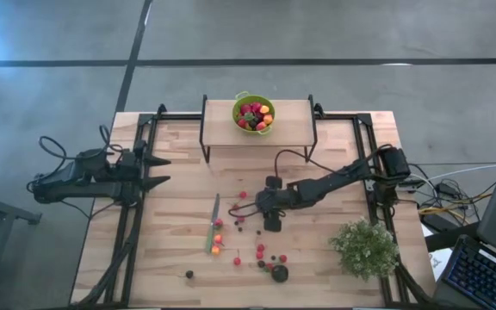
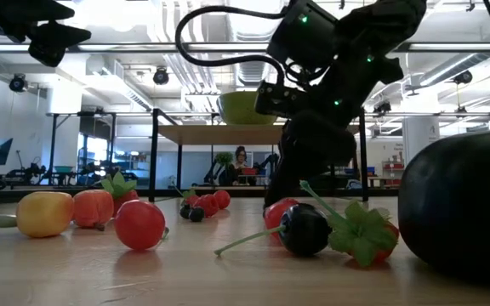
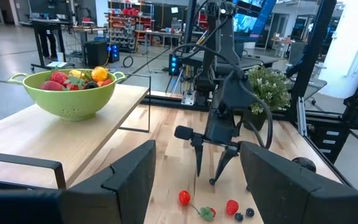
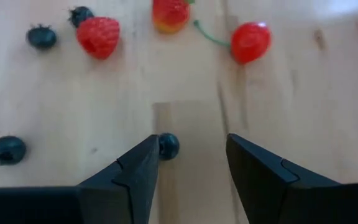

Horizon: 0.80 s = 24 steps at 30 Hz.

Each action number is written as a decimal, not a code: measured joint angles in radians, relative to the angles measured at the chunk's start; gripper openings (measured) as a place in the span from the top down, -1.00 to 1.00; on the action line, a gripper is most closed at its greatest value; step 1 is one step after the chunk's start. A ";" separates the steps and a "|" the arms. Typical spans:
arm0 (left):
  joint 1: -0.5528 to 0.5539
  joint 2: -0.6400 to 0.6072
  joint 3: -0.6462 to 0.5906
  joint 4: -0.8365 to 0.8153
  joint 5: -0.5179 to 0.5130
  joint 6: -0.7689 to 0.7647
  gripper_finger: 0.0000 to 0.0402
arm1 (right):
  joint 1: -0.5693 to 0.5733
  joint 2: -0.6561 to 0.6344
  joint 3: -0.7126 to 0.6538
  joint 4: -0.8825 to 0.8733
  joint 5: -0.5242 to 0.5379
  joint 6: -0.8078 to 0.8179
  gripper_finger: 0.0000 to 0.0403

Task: Pick & Place Fruit
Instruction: Put the blueberry into the green colander on the shelf

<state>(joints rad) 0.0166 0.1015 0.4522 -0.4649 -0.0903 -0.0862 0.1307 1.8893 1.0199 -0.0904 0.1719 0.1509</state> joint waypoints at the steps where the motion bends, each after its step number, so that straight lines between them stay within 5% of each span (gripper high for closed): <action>1: 0.000 0.000 0.000 -0.001 0.000 0.000 -0.20 | 0.000 0.000 0.000 -0.001 -0.015 0.003 0.11; 24: 0.000 0.000 0.000 0.000 0.000 0.000 -0.20 | 0.000 0.066 0.028 0.023 -0.049 0.026 0.19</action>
<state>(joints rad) 0.0166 0.1014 0.4522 -0.4648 -0.0906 -0.0860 0.1307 1.9550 1.0474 -0.0675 0.1224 0.1770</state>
